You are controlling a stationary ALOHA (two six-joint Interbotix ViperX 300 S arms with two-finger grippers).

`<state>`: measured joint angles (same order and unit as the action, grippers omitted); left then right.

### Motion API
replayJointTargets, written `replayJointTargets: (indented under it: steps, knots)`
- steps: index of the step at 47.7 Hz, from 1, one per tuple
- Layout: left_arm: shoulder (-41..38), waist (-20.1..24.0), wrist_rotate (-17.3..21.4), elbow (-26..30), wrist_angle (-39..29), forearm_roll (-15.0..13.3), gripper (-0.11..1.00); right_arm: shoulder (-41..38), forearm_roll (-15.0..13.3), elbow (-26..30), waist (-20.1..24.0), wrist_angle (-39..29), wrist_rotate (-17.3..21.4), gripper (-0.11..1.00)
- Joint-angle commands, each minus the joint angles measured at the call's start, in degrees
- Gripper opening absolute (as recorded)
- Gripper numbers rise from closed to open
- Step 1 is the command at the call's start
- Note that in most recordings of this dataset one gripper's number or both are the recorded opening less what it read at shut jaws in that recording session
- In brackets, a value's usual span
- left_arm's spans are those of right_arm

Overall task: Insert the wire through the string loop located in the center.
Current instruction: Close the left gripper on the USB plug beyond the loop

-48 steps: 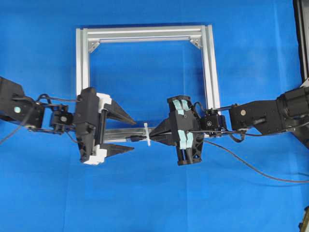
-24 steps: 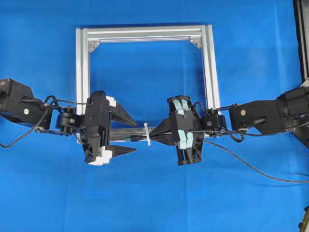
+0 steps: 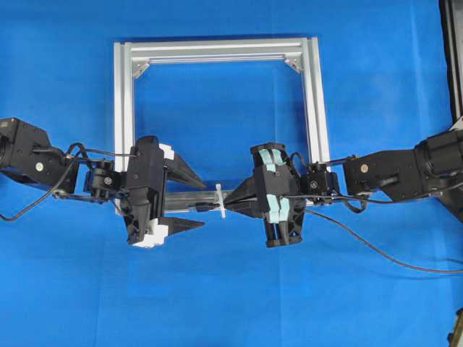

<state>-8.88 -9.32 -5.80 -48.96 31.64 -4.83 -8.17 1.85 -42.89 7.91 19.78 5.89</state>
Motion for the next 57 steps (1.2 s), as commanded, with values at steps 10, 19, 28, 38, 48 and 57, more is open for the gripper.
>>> replayJointTargets:
  steps: [10, 19, 28, 38, 48, 57]
  knots:
    - [0.7, 0.1, 0.1, 1.0, 0.3, -0.1, 0.91, 0.7, 0.0, 0.5, 0.0, 0.4, -0.1, -0.03]
    - [0.7, 0.1, 0.1, 1.0, -0.6, -0.1, 0.9, 0.7, 0.0, 0.5, 0.0, 0.3, -0.1, -0.03]
    - [0.7, 0.1, 0.1, 1.6, -2.8, -0.1, 0.63, 0.7, 0.0, 0.5, 0.1, 0.4, -0.1, -0.03]
    - [0.8, 0.2, 0.2, 1.5, -2.8, 0.0, 0.08, 0.7, -0.1, 0.5, 0.0, 0.4, -0.1, -0.03]
    - [0.8, 0.2, 0.2, 1.5, -2.8, 0.0, 0.08, 0.7, -0.1, 0.4, 0.1, 0.3, -0.1, -0.03]
    - [0.8, 0.2, 0.2, 1.5, -2.8, -0.1, 0.08, 0.7, -0.3, 0.4, 0.4, 0.2, -0.2, -0.03]
